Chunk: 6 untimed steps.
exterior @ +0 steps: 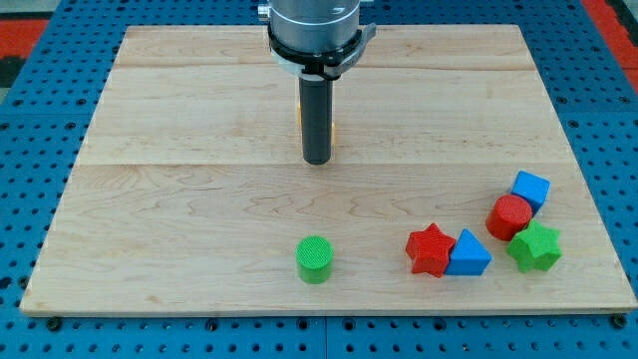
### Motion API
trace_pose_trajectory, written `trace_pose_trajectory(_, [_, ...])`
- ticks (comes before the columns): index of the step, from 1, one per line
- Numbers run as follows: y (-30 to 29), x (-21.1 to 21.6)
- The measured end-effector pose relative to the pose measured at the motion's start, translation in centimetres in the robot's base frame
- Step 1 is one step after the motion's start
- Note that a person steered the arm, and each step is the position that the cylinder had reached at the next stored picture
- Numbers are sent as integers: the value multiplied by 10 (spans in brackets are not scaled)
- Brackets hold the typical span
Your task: Move your arm to the right
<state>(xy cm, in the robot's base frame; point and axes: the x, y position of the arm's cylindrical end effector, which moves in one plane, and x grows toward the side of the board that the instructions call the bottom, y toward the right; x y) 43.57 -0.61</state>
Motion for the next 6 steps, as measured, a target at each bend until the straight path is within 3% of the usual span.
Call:
trace_pose_trajectory(1, [10,-1])
trace_pose_trajectory(4, [223,-9])
trace_pose_trajectory(5, [269,27])
trace_pose_trajectory(6, [269,73])
